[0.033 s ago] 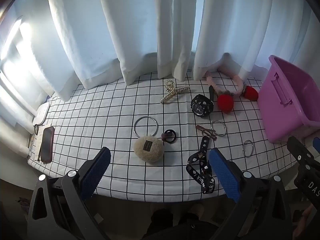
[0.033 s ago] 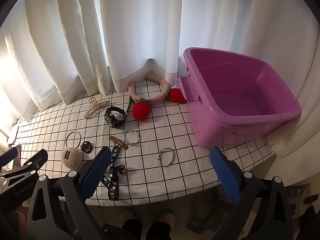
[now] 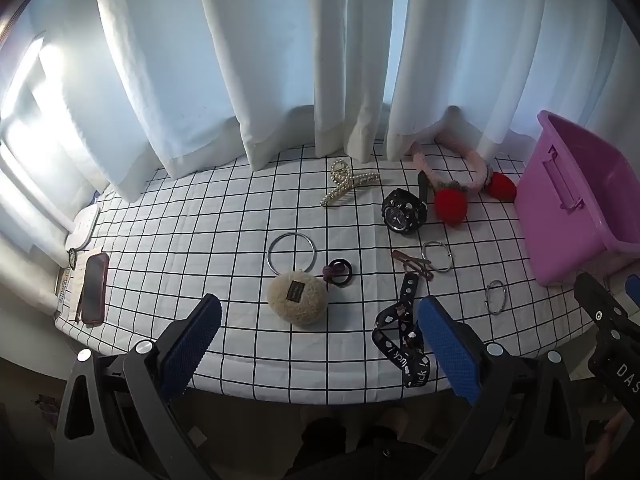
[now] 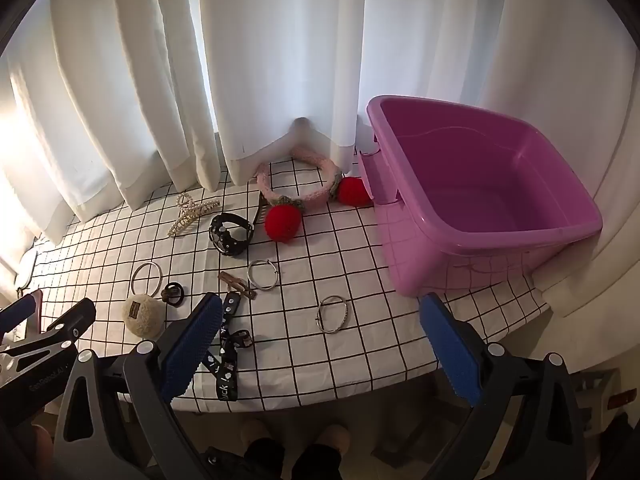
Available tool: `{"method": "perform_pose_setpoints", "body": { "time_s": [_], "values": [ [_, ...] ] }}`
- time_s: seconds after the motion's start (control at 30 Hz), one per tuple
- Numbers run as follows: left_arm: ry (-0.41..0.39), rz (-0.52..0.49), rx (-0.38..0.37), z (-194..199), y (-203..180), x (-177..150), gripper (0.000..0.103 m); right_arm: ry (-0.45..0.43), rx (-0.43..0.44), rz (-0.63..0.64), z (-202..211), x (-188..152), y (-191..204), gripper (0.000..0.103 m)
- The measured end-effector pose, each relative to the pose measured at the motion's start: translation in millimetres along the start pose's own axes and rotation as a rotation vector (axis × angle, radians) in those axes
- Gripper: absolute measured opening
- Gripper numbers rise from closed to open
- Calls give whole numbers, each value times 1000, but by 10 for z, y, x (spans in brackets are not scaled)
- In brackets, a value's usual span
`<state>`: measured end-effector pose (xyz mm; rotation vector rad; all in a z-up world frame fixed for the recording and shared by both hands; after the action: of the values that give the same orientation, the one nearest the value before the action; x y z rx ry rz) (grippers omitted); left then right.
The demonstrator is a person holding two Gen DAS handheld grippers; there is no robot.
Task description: Organize jewelry
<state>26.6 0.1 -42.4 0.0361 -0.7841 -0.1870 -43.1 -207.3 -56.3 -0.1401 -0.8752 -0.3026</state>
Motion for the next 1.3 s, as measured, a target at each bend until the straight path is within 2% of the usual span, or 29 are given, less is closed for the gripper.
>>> {"method": "perform_pose_setpoints", "body": {
  "time_s": [1.3],
  "values": [
    [-35,26,-5,76,52,59,97,-9,-1,-1,52,24,-3,94]
  ]
}}
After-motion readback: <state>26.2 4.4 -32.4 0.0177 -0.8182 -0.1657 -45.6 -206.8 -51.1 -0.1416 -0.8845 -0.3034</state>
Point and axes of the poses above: each gripper's, at about its wrist camera, not at the fingertips, and z roughly against the way its jaws point, y to its left, x to its top, the point moved 5 cm from there along -z, roughly the way its jaws point, and after that the axes turned 13 degrees about -y, right-handed, at the moved point
